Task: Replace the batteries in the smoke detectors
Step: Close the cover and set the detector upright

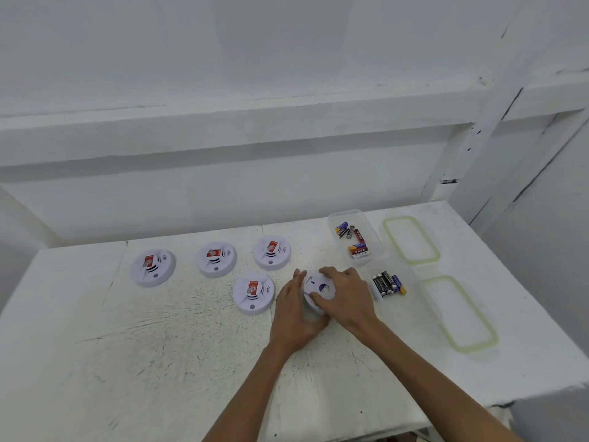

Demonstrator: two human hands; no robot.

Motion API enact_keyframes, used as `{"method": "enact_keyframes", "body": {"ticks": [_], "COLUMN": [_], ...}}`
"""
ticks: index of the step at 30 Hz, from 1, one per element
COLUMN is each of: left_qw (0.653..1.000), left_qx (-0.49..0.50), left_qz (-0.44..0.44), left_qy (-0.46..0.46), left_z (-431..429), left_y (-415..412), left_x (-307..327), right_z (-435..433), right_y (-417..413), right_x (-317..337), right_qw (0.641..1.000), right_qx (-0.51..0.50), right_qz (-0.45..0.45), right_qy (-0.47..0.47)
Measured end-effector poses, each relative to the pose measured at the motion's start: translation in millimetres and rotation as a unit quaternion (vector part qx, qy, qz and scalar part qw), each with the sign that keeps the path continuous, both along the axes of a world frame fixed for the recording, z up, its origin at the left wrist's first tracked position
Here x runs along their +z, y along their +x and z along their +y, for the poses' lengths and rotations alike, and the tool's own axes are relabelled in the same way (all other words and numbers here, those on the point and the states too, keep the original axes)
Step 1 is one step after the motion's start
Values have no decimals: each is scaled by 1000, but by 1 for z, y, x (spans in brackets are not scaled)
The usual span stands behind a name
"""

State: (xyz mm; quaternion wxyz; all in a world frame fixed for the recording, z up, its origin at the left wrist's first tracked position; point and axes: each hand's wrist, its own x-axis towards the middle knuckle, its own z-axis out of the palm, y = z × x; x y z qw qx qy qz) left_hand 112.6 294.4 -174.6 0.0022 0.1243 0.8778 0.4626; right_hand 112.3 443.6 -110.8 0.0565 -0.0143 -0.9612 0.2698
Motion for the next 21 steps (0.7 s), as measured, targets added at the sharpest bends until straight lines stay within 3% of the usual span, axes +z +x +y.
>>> {"method": "enact_keyframes", "body": {"ticks": [10,21], "left_qw": [999,997], "left_qx": [3,25], "left_qz": [24,-28], "left_qy": [31,62], "left_z": [1,6], "left_y": [1,0], "left_x": [10,8], "right_z": [16,15], "right_y": [-8,-2], "right_x": [1,-2], "right_qw": [995,993], "right_qx": [69,27], "right_qz": [-43,-15], "right_qy": [-53,-111]}}
